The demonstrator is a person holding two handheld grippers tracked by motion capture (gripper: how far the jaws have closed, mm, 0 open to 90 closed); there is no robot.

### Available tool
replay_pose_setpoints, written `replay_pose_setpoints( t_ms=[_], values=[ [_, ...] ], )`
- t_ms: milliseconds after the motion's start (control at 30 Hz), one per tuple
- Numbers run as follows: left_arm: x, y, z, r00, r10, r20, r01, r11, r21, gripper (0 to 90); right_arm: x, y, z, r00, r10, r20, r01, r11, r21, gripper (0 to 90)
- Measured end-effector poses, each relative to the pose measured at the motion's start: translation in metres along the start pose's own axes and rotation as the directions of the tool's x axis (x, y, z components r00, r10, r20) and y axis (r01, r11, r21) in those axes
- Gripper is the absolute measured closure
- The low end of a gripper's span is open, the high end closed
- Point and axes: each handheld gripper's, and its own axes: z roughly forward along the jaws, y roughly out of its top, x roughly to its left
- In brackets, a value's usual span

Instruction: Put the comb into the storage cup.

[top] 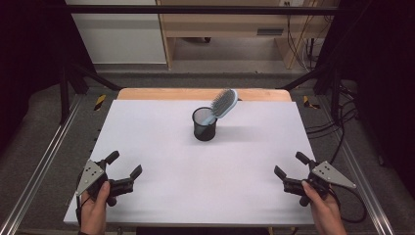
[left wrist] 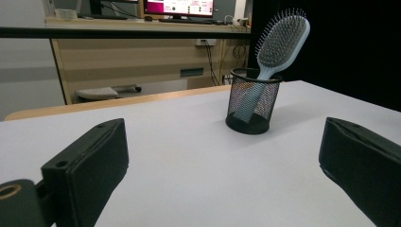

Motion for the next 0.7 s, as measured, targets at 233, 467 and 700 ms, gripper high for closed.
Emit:
replay_pose_setpoints(
  t_ms=[233, 467, 700],
  values=[
    [0.001, -0.001, 0.0, 0.9998, 0.017, -0.011, -0.017, 0.9999, -0.002, 2.7, 0.008, -0.004, 0.007, 0.9993, -0.005, -0.038, 0.006, 1.0, 0.014, 3.6],
    [0.001, -0.002, 0.002, 0.9997, 0.026, -0.003, -0.026, 0.9996, -0.008, 2.6, 0.014, -0.007, 0.015, 0.9976, -0.006, -0.07, 0.008, 1.0, 0.026, 3.9],
    [0.004, 0.003, 0.002, 0.9996, 0.027, -0.006, -0.027, 0.9992, -0.029, 2.6, 0.019, -0.006, 0.027, 0.9952, -0.012, -0.097, 0.016, 0.999, 0.034, 3.4]
  ],
)
